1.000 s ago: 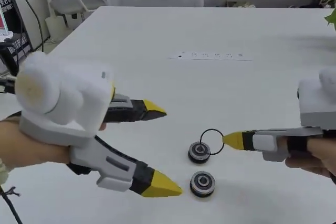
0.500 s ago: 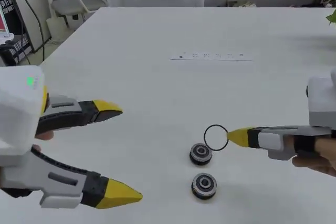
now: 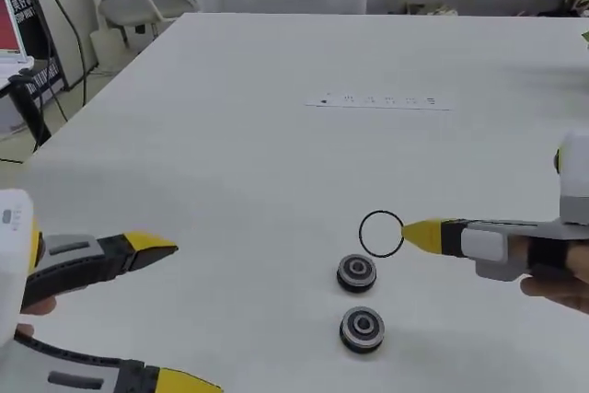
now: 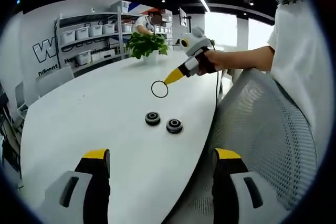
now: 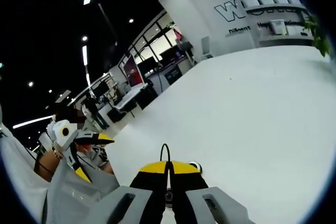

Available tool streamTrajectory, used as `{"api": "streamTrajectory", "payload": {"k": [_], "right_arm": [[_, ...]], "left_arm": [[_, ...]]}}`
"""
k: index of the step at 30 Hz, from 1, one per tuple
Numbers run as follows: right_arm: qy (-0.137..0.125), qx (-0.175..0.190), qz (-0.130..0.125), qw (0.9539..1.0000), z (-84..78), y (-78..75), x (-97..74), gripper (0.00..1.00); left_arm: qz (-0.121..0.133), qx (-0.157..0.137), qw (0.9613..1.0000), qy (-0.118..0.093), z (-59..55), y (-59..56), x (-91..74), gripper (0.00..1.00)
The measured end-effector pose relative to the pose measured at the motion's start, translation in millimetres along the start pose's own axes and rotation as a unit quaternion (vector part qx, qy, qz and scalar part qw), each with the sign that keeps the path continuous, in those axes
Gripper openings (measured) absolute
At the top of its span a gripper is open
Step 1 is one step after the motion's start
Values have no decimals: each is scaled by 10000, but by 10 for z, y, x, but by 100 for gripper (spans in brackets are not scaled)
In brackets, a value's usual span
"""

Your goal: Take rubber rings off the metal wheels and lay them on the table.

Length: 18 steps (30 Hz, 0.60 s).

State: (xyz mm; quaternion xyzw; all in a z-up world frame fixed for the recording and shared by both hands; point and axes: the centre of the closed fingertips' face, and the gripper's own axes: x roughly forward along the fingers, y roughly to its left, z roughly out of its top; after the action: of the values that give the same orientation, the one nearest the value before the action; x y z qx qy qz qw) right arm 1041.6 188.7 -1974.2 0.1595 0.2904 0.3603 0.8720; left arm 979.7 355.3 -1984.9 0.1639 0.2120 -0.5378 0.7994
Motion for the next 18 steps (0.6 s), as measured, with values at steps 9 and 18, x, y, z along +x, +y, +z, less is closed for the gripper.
{"api": "streamTrajectory", "payload": {"k": [9, 18], "right_arm": [[-139, -133, 112, 9998, 75, 115, 4, 0], [-187, -249, 243, 9992, 104, 243, 56, 0]], "left_arm": [[54, -201, 9998, 70, -114, -38, 60, 77], [117, -337, 9993, 101, -158, -12, 77, 77]]}}
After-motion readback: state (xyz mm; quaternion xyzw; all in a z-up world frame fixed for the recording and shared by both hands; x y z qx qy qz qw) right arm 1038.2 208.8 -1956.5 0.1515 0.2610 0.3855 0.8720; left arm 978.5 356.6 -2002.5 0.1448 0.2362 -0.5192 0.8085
